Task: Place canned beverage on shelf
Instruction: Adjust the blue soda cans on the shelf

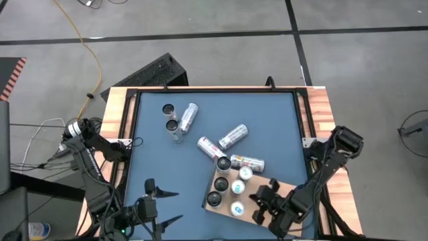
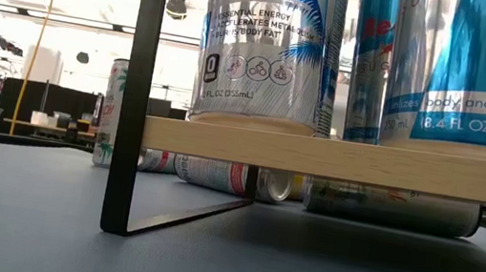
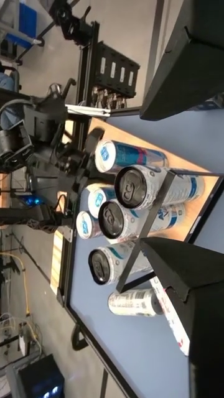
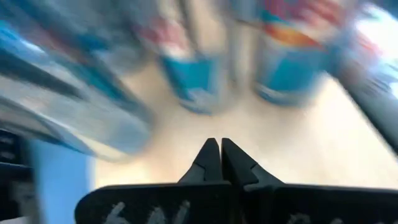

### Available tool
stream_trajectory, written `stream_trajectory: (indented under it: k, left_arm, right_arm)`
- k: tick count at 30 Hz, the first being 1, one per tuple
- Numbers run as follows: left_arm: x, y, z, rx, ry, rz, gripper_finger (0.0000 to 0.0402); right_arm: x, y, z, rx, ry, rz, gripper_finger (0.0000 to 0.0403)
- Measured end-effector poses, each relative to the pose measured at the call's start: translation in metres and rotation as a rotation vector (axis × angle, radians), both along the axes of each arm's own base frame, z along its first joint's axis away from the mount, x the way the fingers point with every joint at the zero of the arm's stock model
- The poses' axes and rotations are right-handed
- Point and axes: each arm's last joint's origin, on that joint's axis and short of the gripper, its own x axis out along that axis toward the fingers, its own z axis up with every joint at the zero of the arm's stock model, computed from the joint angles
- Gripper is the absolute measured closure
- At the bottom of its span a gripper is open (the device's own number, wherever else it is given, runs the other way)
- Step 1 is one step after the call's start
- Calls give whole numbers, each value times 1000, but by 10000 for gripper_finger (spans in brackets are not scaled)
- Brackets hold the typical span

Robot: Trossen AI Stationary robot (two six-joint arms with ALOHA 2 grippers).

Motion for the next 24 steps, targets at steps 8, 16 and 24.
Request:
stream_trajectory:
  k: [8,16,24]
  left_arm:
    - [3,2,0,0,4,2,93]
    - [8,6,0,0,7,20,93]
    - [9,6,-1,-4,16,7,93]
  right_arm:
    - [-17,-16,-3,-70,68,-155,403]
    - [2,-33,-3,-136,116,-143,403]
    - [8,-39,-2,-179,102,-151,403]
